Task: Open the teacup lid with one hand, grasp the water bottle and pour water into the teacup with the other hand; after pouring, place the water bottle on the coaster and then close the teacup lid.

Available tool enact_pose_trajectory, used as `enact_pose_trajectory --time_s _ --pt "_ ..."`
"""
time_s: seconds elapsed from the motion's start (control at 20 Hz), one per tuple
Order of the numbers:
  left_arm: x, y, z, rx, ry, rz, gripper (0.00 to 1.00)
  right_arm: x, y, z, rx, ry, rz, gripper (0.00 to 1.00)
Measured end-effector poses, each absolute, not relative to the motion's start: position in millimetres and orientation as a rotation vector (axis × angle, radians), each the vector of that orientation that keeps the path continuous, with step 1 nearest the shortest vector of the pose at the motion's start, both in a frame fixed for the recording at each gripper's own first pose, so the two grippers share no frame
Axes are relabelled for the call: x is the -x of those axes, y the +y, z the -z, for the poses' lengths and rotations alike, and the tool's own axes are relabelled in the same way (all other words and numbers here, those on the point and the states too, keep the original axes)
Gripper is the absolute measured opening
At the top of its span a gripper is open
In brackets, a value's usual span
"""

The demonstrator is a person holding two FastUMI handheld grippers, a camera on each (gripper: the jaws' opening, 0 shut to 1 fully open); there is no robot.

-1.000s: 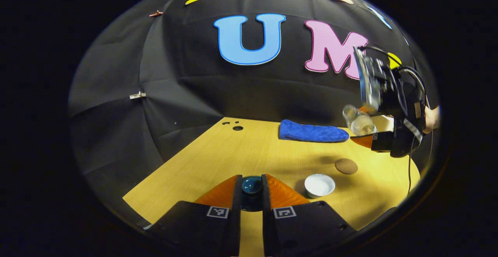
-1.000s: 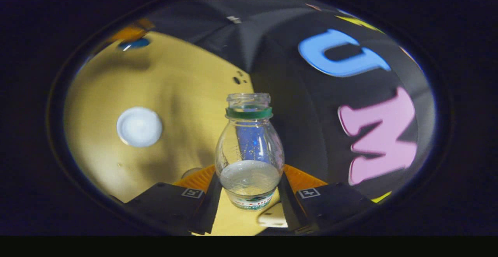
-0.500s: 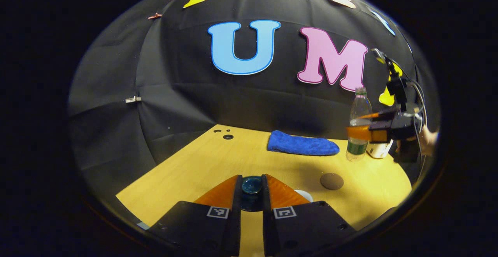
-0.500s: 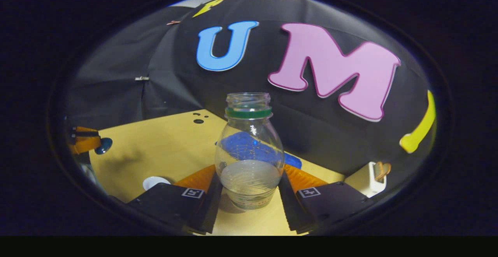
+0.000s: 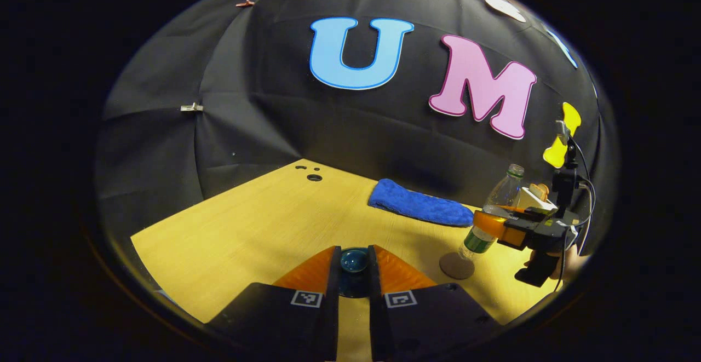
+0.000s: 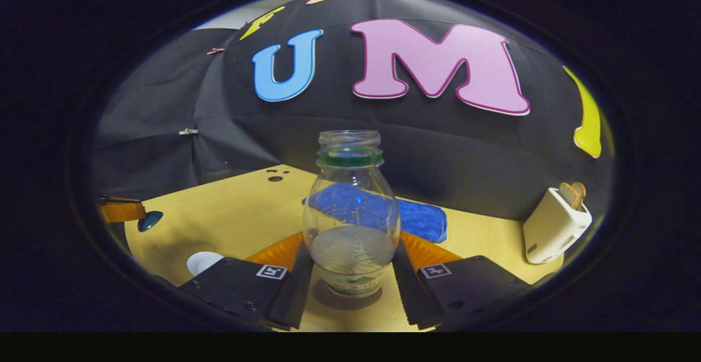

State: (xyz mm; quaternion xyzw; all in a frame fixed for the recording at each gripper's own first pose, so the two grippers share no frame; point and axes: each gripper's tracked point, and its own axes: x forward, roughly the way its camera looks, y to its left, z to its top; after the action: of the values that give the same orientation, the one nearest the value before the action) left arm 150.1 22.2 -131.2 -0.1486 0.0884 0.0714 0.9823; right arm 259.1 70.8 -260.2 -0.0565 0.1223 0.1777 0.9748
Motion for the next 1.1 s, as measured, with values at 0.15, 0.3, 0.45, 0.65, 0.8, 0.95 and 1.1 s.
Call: enact_pose_trajectory --time_s 0.15,0.3,0.45,0.65,0.8,0.95,1.1 --pt "-153.8 19.9 135.9 0.295 0.181 -0.146 0.27 -261.9 63.4 277.2 0.073 0.279 -0.344 0.72" --pt "-155.1 14.8 138.5 0.283 0.182 -0.138 0.31 -262.5 54.0 284.5 0.070 0.273 -0.327 0.72" --pt "-156.9 10.6 145.1 0.283 0.194 -0.129 0.27 -258.4 57.7 291.9 0.064 0.274 -0.329 0.73" --pt "-158.4 7.3 146.4 0.261 0.195 -0.122 0.24 -255.9 65.8 291.4 0.126 0.240 -0.341 0.77" --pt "-161.1 1.6 148.8 0.233 0.202 -0.106 0.28 -254.0 68.9 293.0 0.129 0.248 -0.338 0.78" --pt "-160.2 -2.5 144.7 0.215 0.202 -0.094 0.28 -250.4 69.3 296.1 0.125 0.269 -0.346 0.82" --pt "-161.8 -7.7 141.9 0.199 0.203 -0.084 0.28 -250.7 65.3 303.7 0.128 0.300 -0.331 0.88"
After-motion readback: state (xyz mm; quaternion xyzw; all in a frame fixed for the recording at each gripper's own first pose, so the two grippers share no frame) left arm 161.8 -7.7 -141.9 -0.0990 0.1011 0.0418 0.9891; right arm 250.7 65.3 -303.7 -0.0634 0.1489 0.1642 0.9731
